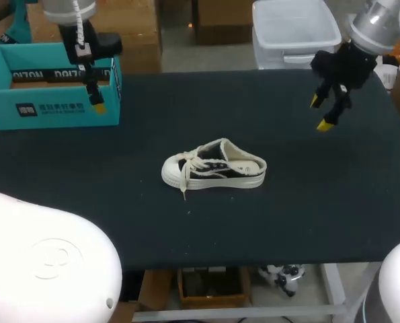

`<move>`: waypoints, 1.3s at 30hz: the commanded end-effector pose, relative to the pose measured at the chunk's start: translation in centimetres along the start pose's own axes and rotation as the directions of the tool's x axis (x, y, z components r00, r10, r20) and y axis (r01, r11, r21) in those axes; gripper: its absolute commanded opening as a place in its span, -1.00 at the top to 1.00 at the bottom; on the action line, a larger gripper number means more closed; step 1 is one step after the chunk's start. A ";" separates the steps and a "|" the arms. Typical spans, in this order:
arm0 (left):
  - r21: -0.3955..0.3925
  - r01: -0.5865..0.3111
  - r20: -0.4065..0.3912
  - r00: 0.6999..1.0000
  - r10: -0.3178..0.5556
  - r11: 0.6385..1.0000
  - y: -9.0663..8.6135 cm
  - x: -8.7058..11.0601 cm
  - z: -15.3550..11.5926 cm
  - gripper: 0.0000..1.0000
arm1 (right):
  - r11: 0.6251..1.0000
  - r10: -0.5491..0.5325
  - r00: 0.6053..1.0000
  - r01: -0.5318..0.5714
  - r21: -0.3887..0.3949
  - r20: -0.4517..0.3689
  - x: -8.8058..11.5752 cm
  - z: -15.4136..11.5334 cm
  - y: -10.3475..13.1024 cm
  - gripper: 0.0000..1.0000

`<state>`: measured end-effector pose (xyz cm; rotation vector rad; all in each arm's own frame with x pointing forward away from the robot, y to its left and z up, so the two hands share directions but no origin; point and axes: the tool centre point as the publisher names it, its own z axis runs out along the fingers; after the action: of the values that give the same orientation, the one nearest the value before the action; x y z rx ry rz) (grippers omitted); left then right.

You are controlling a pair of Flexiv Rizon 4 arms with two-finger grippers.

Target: Open the shoe tongue, take the insole out of the shoe, put the insole back into the shoe, and pack the shoe into the shoebox

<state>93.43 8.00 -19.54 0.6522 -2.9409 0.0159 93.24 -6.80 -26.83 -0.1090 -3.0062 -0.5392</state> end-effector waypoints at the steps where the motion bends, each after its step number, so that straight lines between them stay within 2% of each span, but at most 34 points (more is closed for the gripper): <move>1: -0.015 0.030 -0.050 0.998 -0.031 0.999 -1.4 0.6 0.5 -1.00 | 0.992 0.010 0.987 0.010 -0.124 0.158 1.5 2.8 -0.6 -1.00; 6: 0.001 0.088 -0.100 0.991 -0.087 0.996 -1.8 1.5 1.2 -1.00 | 0.981 0.023 0.983 0.013 -0.193 0.184 2.0 4.6 0.4 -1.00; 8: -0.016 0.065 -0.082 0.994 -0.066 0.998 -1.9 1.9 1.2 -1.00 | 0.981 0.023 0.983 0.013 -0.193 0.184 2.0 4.6 0.4 -1.00; 23: -0.016 0.065 -0.082 0.994 -0.066 0.998 -1.9 1.9 1.2 -1.00 | 0.981 0.023 0.983 0.013 -0.193 0.184 2.0 4.6 0.4 -1.00; 24: -0.029 0.150 -0.065 0.986 -0.151 0.988 -2.7 2.4 1.3 -1.00 | 0.981 0.023 0.983 0.013 -0.193 0.184 2.0 4.6 0.4 -1.00; 25: -0.028 0.205 -0.040 0.978 -0.206 0.978 -3.2 2.9 1.5 -1.00 | 0.981 0.013 0.986 0.019 -0.193 0.166 1.6 4.9 0.7 -1.00; 27: -0.043 0.291 -0.040 0.955 -0.293 0.956 -4.2 4.0 1.9 -1.00 | 0.973 -0.013 0.994 0.039 -0.227 0.111 1.0 6.1 1.7 -1.00; 29: -0.039 0.310 -0.030 0.950 -0.312 0.950 -4.7 4.9 2.3 -1.00 | 0.972 -0.036 0.997 0.051 -0.228 0.073 0.6 7.3 2.4 -1.00; 30: -0.043 0.349 -0.057 0.935 -0.351 0.936 -5.1 5.3 2.4 -1.00 | 0.972 -0.044 0.998 0.054 -0.229 0.048 0.3 8.2 2.8 -1.00; 31: -0.049 0.343 -0.072 0.935 -0.346 0.938 -5.5 5.8 2.6 -1.00 | 0.970 -0.051 0.998 0.058 -0.236 0.035 0.3 8.9 3.3 -1.00; 33: -0.052 0.395 -0.070 0.915 -0.397 0.917 -6.0 6.3 2.9 -1.00 | 0.968 -0.053 0.998 0.055 -0.246 0.015 0.3 9.8 3.8 -1.00; 34: -0.054 0.387 -0.067 0.918 -0.390 0.920 -6.2 6.8 3.1 -1.00 | 0.967 -0.052 0.999 0.052 -0.249 0.009 0.4 10.3 4.3 -1.00; 39: -0.051 0.468 -0.056 0.881 -0.471 0.882 -7.1 8.1 3.6 -1.00 | 0.966 -0.027 1.000 0.022 -0.259 -0.015 0.9 11.8 5.6 -1.00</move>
<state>89.19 -1.29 -21.89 1.2676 -2.6323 -0.0532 91.18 1.60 -35.23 -0.1051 -2.9461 -0.9509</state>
